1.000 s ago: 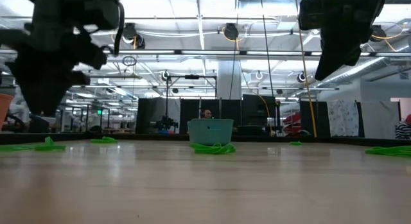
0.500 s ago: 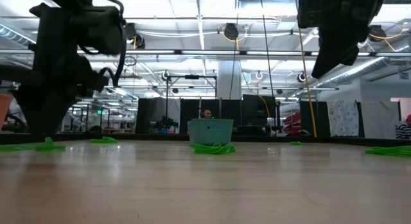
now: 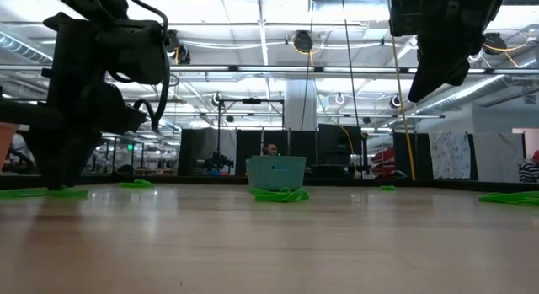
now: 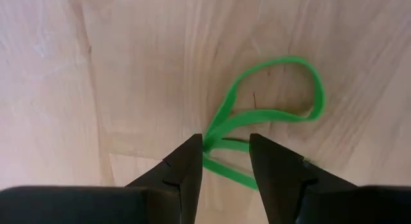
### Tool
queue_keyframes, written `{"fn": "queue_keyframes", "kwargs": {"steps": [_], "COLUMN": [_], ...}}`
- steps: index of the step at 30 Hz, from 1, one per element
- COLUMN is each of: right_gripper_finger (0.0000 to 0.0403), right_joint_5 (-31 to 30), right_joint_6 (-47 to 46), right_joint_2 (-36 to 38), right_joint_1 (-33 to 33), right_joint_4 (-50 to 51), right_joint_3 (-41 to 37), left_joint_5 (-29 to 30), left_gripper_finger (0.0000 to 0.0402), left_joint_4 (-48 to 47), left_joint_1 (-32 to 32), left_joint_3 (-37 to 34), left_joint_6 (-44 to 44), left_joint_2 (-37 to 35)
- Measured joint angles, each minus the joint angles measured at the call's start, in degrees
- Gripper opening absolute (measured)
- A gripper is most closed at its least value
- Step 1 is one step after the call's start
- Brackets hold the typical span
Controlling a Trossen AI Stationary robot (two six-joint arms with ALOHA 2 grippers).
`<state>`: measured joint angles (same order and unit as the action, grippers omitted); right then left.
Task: Sort rubber bands into baskets
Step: Put the green rubber band into the bottom bin
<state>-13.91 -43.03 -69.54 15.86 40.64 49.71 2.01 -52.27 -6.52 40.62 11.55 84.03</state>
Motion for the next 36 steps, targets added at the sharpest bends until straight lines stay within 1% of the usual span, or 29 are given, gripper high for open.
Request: {"fn": "queue_keyframes", "kwargs": {"steps": [2, 4, 6, 8, 9, 10, 15, 19, 23, 26, 28, 31, 33, 35, 36], "right_gripper_finger": [0.0, 0.0, 0.0, 0.0, 0.0, 0.0, 0.0, 0.0, 0.0, 0.0, 0.0, 0.0, 0.0, 0.0, 0.0], "right_joint_5": [0.0, 0.0, 0.0, 0.02, 0.0, 0.0, 0.33, 0.32, 0.33, 0.31, 0.31, 0.37, 0.39, 0.39, 0.4], "right_joint_6": [0.0, 0.0, 0.0, 0.0, 0.0, 0.0, -0.7, -1.07, -1.27, -1.29, -1.29, -1.54, -1.73, -1.73, -1.74], "right_joint_2": [0.0, 0.0, 0.0, 0.0, 0.0, 0.0, 0.0, 0.0, 0.0, 0.0, 0.0, -0.02, -0.01, -0.02, 0.0], "right_joint_1": [0.0, 0.0, 0.0, 0.0, 0.0, 0.0, -0.02, -0.02, -0.02, -0.02, -0.02, -0.02, -0.01, -0.02, 0.0], "right_joint_4": [-0.14, -0.19, -0.22, -0.19, -0.2, -0.2, -0.17, -0.17, -0.17, -0.17, -0.17, -0.17, -0.15, -0.19, -0.17], "right_joint_3": [0.0, 0.0, 0.0, 0.0, 0.0, 0.0, 0.0, 0.0, 0.0, 0.0, 0.0, 0.0, 0.0, 0.0, 0.0], "left_joint_5": [0.01, 0.01, -0.01, -0.23, -0.47, -0.47, -1.98, -1.98, -2.17, -3.69, -3.47, -0.48, 2.91, 5.88, 5.99], "left_gripper_finger": [0.0124, 0.0103, 0.0072, 0.0032, 0.0017, 0.001, 0.0004, 0.0003, 0.0002, 0.0001, 0.0001, 0.0001, 0.0001, 0.0001, 0.0001], "left_joint_4": [0.0, 0.0, 0.0, 0.07, 0.12, 0.11, 0.21, 1.27, 6.65, 12.4, 13.19, 12.04, 9.13, 4.53, 2.5], "left_joint_1": [0.0, 0.0, 0.0, -0.04, -0.2, -0.39, -2.32, -5.03, -8.13, -10.49, -11.63, -12.37, -11.98, -10.13, -8.62], "left_joint_3": [0.0, 0.0, 0.0, 0.0, 0.0, 0.0, 0.55, 3.82, 7.77, 10.01, 11.13, 11.45, 11.45, 11.45, 11.45], "left_joint_6": [0.02, 0.01, -0.04, -0.31, -0.33, -0.33, -0.37, -0.42, -0.42, -1.63, -2.18, -2.85, -1.78, -1.65, -1.55], "left_joint_2": [0.0, 0.0, 0.0, 0.0, 0.0, 0.0, -0.68, -2.52, -4.57, -5.24, -5.28, -5.25, -5.25, -5.25, -5.25]}}
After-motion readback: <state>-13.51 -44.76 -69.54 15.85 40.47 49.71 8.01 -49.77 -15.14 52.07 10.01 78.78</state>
